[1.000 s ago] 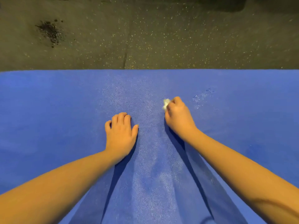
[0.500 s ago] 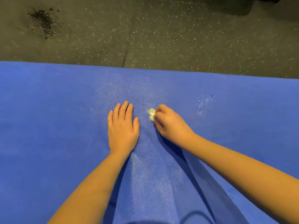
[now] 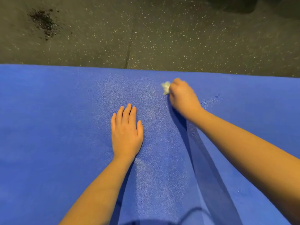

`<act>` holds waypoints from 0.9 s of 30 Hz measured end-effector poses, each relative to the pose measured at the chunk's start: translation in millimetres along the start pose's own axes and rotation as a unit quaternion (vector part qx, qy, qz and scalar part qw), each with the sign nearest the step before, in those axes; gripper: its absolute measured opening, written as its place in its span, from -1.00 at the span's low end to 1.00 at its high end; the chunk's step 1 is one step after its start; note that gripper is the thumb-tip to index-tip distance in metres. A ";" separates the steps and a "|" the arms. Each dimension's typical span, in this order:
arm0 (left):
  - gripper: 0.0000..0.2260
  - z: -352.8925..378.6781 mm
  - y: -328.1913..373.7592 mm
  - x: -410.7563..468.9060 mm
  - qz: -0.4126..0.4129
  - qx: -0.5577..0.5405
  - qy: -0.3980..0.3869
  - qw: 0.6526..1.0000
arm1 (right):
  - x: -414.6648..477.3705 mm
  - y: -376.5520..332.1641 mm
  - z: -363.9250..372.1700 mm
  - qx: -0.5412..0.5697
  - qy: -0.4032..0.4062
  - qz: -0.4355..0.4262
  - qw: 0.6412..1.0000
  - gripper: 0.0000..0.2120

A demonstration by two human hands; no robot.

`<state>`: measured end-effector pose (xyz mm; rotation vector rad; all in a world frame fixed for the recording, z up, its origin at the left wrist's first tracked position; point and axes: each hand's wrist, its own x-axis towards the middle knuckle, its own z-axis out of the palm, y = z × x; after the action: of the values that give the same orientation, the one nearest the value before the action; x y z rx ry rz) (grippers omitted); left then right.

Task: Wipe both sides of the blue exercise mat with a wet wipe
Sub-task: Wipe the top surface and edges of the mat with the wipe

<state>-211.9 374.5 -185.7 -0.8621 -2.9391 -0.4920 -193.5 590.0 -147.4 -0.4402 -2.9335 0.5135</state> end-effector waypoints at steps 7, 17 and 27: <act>-0.55 0.7 0.1 -0.8 0.002 0.008 0.008 1.000 | 26.3 -16.3 6.1 -0.003 -0.085 -0.047 0.995 -0.82; -0.55 0.3 -0.8 -0.8 0.002 0.012 0.004 1.000 | 47.1 -19.6 4.3 -0.011 -0.063 -0.001 0.998 -0.88; -0.55 0.8 -0.3 0.2 0.005 0.009 0.006 1.000 | 17.0 28.7 -10.1 -0.029 0.000 0.116 0.993 -0.84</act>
<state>-212.2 374.6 -186.5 -0.8693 -2.9229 -0.4681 -200.3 624.2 -146.7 -0.7955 -2.9188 0.4556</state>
